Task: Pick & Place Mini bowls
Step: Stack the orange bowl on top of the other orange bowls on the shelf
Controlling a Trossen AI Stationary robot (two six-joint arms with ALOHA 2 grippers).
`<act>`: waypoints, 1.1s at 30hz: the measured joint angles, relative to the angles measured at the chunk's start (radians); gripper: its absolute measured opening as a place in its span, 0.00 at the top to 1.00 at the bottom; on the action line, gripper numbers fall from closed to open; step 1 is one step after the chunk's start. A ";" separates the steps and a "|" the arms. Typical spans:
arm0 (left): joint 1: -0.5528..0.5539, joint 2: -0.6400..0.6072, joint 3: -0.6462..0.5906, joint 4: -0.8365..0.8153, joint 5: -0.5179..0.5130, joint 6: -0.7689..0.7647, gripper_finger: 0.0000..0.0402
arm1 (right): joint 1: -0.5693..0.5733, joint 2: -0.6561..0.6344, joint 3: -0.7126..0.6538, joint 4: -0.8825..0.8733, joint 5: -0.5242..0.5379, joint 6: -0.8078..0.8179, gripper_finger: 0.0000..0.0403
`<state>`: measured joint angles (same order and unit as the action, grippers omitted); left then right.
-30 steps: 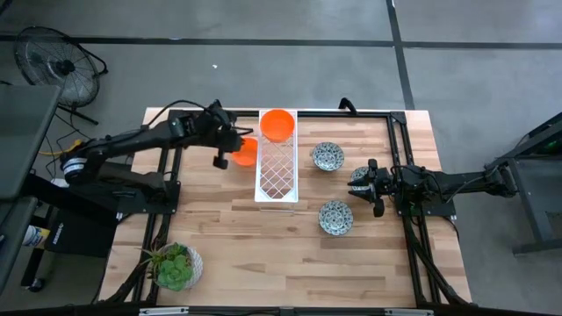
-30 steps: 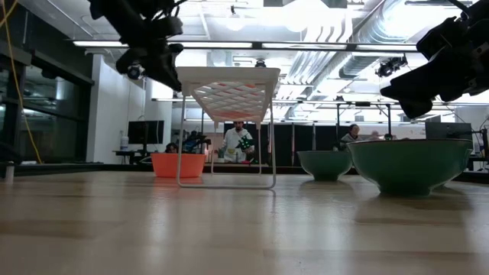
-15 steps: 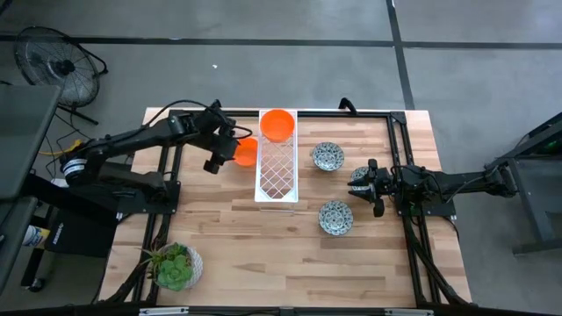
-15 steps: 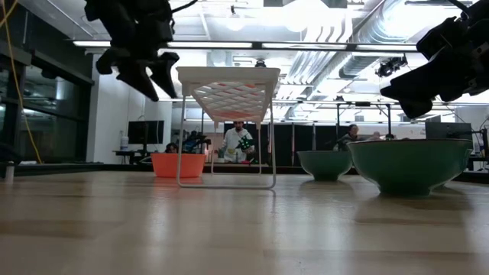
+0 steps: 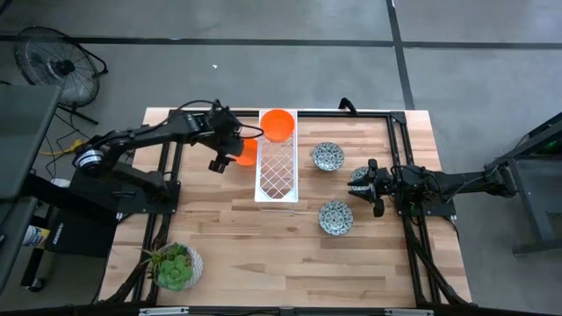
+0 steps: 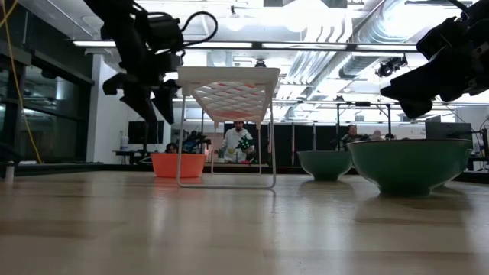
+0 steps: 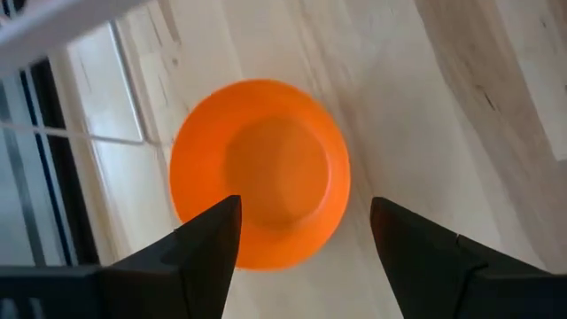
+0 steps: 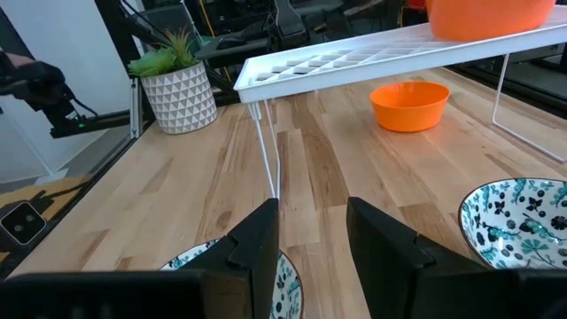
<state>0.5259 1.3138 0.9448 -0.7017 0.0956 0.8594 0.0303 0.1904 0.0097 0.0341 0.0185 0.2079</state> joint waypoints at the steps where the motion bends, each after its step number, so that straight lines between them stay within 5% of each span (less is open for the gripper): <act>1: 0.007 -0.001 -0.008 0.005 0.001 -0.001 0.39 | 0.000 0.000 0.000 0.000 0.000 0.000 0.70; 20: 0.052 0.003 -0.163 0.214 0.045 -0.016 0.39 | 0.000 0.000 0.000 0.000 0.000 0.000 0.70; 33: 0.050 0.137 -0.164 0.238 0.045 0.030 0.39 | 0.000 0.000 0.000 0.000 0.000 0.000 0.70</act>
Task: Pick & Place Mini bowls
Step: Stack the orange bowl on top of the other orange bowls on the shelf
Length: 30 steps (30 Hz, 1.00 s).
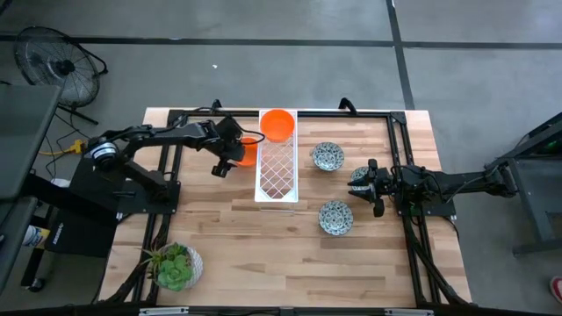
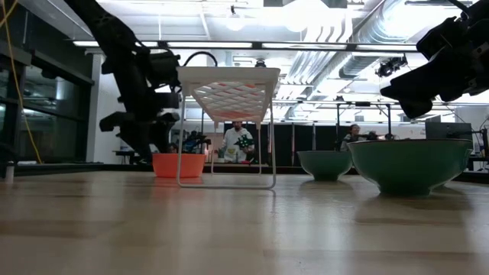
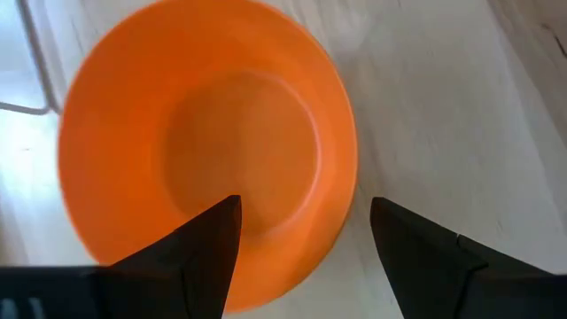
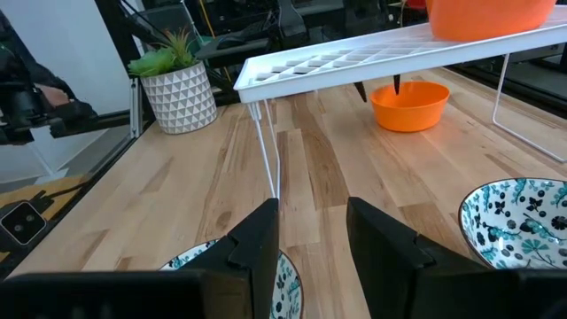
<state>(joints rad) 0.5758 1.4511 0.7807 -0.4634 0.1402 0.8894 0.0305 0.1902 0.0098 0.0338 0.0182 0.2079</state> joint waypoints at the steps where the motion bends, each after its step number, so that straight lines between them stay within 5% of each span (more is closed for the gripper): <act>1: 0.000 0.005 0.000 0.000 0.000 0.000 0.39 | 0.000 0.000 0.000 0.000 0.000 0.000 0.70; 6: 0.000 0.007 0.000 0.004 -0.001 -0.001 0.43 | 0.000 0.000 0.000 0.000 0.000 0.000 0.70; 17: 0.000 0.007 0.000 -0.010 -0.001 -0.015 0.70 | 0.000 0.000 0.000 0.000 0.000 0.000 0.70; 30: 0.000 0.007 0.000 -0.010 -0.002 -0.026 0.85 | 0.000 0.000 0.000 0.000 0.000 0.000 0.70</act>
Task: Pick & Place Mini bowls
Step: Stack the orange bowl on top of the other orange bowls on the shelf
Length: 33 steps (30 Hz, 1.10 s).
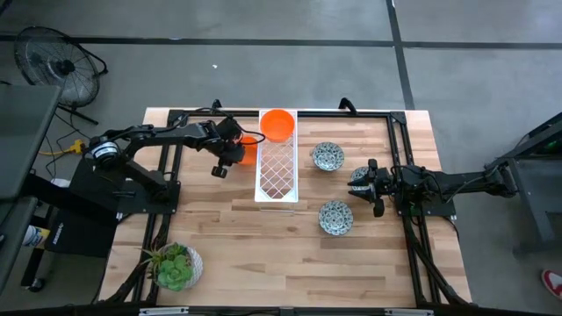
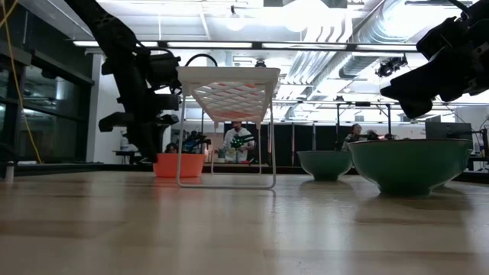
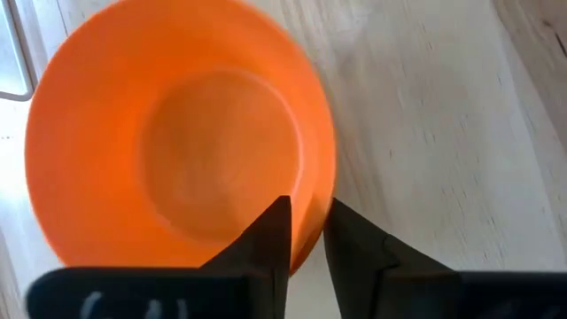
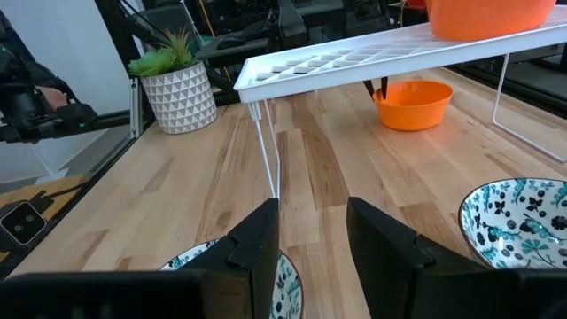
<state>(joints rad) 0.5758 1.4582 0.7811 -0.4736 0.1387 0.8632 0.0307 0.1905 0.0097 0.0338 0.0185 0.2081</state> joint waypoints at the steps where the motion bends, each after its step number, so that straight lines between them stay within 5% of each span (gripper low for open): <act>1: 0.000 0.000 0.000 0.000 0.000 0.000 0.87 | 0.000 0.000 0.000 0.000 0.000 0.000 0.70; 7: 0.000 0.000 0.001 -0.011 0.008 0.000 0.98 | 0.000 0.000 0.000 0.000 0.000 0.000 0.70; 16: 0.000 -0.047 0.002 -0.066 0.009 0.000 0.99 | 0.000 0.000 0.000 0.000 0.000 0.000 0.70; 33: -0.112 -0.430 0.001 -0.269 -0.133 -0.048 1.00 | 0.000 0.000 0.000 0.000 0.000 0.000 0.70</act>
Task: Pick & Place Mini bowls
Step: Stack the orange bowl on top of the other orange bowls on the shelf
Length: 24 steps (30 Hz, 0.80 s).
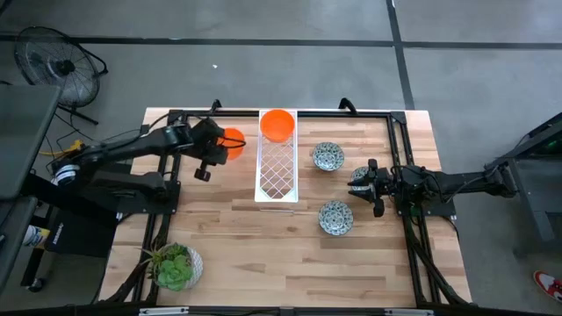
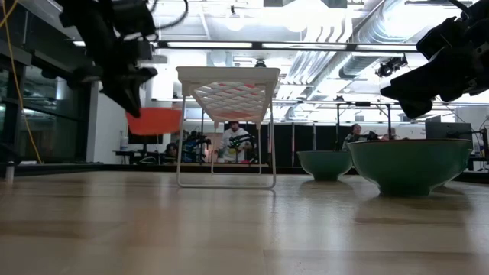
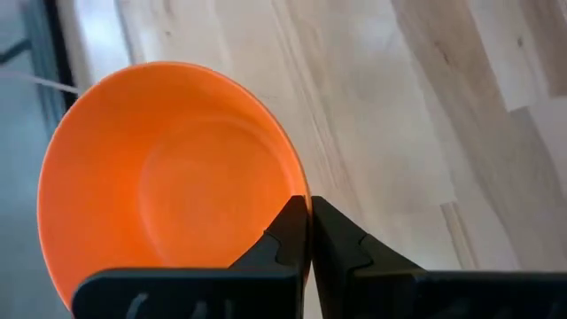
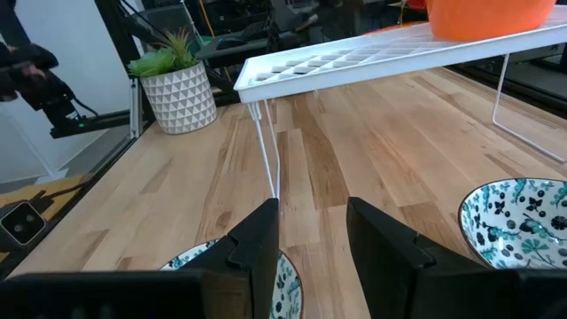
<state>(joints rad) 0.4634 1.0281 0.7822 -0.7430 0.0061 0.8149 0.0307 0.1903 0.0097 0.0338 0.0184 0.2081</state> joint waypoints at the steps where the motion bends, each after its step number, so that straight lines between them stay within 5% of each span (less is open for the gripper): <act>1: -0.008 -0.020 0.001 0.001 -0.006 -0.011 1.00 | 0.000 0.000 0.000 0.000 0.000 0.000 0.70; 15: -0.012 -0.064 0.196 -0.128 -0.023 -0.081 1.00 | 0.000 0.000 0.000 0.000 0.000 0.000 0.70; 24: -0.012 -0.061 0.243 -0.027 -0.022 -0.080 1.00 | 0.000 0.000 0.000 0.000 0.000 0.000 0.70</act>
<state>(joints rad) 0.4515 0.9667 1.0248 -0.7702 -0.0160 0.7353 0.0307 0.1905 0.0097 0.0341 0.0185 0.2079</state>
